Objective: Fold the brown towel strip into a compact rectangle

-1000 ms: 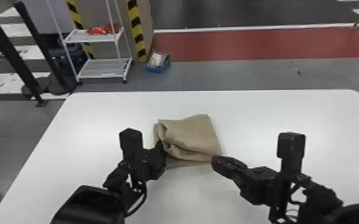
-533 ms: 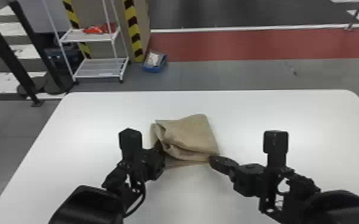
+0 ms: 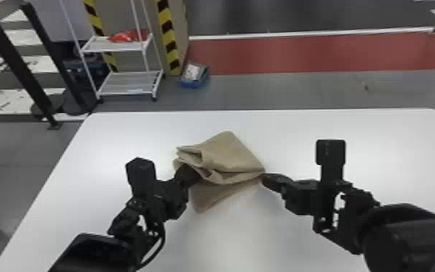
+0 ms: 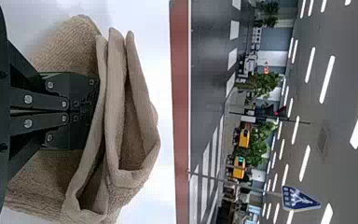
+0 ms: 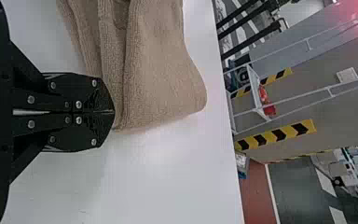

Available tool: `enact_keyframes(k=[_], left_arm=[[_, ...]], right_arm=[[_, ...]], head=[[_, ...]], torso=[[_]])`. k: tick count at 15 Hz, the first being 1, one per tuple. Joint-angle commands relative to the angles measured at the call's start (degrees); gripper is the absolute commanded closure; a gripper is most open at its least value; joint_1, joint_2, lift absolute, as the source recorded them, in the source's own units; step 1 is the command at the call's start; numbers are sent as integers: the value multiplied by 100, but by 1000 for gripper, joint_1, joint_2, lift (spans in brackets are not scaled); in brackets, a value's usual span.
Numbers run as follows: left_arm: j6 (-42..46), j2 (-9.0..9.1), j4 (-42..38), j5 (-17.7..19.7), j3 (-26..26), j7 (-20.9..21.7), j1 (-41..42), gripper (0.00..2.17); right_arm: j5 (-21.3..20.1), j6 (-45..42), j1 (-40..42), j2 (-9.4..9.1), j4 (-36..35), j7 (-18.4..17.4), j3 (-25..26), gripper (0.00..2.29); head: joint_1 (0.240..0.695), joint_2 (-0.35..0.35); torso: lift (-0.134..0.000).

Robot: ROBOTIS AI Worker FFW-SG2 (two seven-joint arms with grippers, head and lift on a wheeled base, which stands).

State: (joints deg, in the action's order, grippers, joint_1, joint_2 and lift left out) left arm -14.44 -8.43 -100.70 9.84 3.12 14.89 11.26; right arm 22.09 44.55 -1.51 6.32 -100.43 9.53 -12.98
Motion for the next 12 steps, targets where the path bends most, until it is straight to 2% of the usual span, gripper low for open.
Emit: enact_keyframes(k=[1, 4, 7, 9, 12], left_arm=[[41, -1, -415, 44, -409, 22, 307, 1983], [59, -10, -837, 62, -725, 75, 605, 1983], [287, -10, -908, 62, -884, 93, 737, 1983], [358, -10, -802, 62, -928, 93, 658, 1983], [393, -10, -574, 62, -910, 102, 438, 1983]], right_arm=[[-47, -117, -526, -43, 665, -4, -21, 1946], [-65, -697, -1203, -114, 1623, 146, -38, 1946], [-65, -1084, -1484, -202, 1966, 216, -109, 1943], [-56, -1277, -1361, -210, 1825, 304, -91, 1943], [-56, -1154, -543, -70, 683, 339, 340, 1943]], head=[[695, 129], [695, 162], [695, 175], [695, 193], [695, 201]], torso=[[-123], [-123], [-123], [-123], [-123]])
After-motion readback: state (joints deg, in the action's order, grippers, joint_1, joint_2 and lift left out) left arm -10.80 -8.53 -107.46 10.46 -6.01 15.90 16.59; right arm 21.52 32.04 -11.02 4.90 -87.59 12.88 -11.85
